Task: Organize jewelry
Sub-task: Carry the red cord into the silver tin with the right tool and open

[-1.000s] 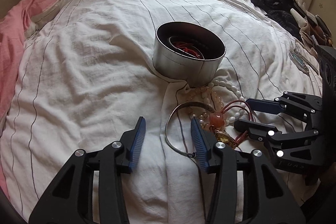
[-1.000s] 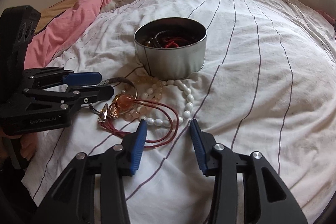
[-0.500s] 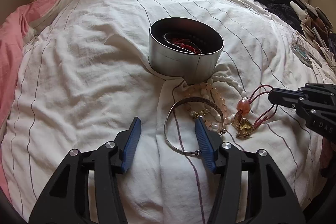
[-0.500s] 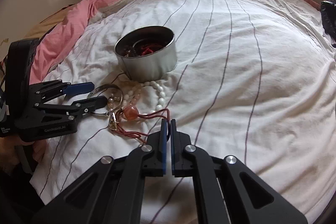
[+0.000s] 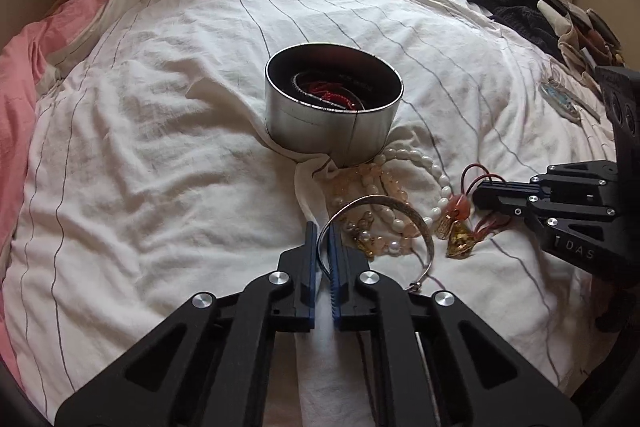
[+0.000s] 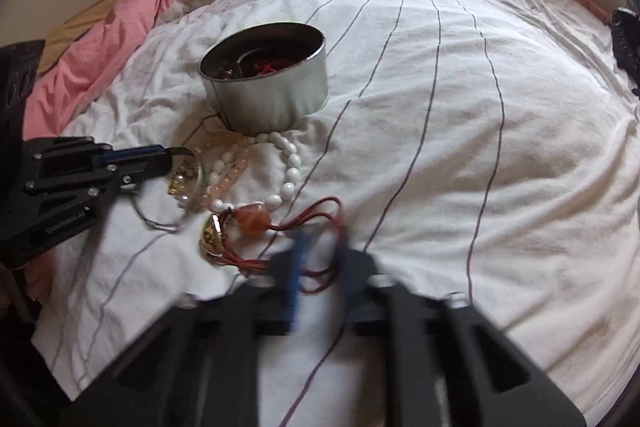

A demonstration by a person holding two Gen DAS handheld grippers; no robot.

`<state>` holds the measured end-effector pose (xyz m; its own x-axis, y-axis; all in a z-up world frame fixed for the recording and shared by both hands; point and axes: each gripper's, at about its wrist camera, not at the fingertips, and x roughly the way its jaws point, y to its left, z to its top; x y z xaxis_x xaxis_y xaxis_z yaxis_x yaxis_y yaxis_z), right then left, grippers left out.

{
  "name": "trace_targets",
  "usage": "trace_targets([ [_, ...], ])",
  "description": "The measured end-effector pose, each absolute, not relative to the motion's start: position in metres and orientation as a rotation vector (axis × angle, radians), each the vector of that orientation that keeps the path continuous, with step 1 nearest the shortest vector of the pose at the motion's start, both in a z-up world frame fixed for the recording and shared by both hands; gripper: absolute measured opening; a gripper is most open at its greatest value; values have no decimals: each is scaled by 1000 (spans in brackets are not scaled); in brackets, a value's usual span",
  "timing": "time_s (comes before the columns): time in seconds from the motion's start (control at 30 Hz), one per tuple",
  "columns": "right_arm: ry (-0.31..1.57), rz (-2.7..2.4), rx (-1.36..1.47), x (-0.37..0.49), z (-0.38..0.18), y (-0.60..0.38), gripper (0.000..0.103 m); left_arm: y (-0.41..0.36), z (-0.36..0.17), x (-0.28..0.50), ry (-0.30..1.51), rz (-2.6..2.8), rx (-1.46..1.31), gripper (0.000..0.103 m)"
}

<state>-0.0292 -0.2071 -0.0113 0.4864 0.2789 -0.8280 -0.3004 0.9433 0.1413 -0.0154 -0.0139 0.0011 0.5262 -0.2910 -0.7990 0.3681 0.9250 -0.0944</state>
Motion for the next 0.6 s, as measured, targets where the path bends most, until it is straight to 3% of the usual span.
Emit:
trace_targets([
  [0.27, 764, 447, 114, -25, 52, -199, 3, -8, 52, -7, 771, -431, -101, 5],
  [0.6, 626, 505, 155, 20, 87, -179, 3, -18, 44, 50, 778, -390, -186, 6],
])
